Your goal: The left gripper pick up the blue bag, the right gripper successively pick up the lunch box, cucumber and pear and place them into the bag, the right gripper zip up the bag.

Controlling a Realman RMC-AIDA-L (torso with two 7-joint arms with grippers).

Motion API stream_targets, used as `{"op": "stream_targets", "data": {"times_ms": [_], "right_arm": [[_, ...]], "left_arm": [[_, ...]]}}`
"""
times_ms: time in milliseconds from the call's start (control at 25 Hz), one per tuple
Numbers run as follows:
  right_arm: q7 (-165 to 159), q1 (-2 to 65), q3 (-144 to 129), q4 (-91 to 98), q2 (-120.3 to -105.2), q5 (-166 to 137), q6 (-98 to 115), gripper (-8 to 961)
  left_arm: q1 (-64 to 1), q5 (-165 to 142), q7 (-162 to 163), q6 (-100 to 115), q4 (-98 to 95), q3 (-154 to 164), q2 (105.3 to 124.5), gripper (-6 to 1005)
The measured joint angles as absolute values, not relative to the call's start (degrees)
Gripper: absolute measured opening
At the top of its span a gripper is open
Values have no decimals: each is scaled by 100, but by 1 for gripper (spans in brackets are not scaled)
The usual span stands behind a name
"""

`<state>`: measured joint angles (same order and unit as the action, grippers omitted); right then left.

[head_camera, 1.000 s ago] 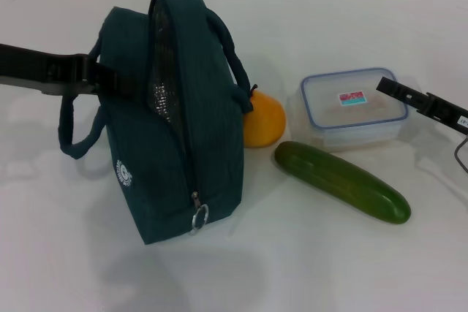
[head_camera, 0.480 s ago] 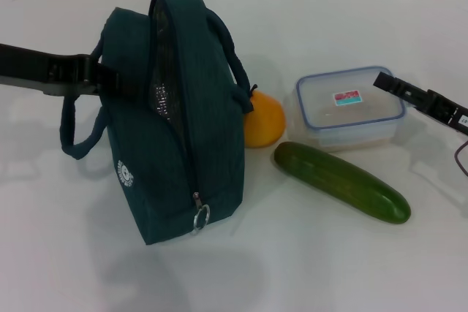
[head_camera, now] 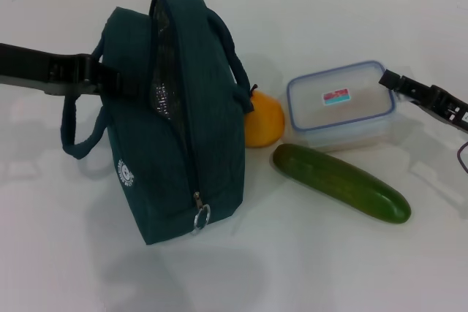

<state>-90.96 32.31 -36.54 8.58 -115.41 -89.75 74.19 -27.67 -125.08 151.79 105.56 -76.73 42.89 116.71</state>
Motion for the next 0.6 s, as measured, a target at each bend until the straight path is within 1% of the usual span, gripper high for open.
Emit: {"op": "stream_targets", "data": {"times_ms": [200,440,600], "right_arm": [[-9157,3255,-3647,830,-11539,-8908,7472,356],[-9224,3270,-3652,819,-11539,-8902,7502,258],[-9234,3270,-3666,817,-11539,-8901,7587,222]], "left_arm": [[-2773,-12493,15179,10556,-7664,4289,11671,38],[-2814,-12491,15170,10556,-7601,4289,11672,38],[-2845,-12492,15158,10556,-7558,4289,11667,38]]}}
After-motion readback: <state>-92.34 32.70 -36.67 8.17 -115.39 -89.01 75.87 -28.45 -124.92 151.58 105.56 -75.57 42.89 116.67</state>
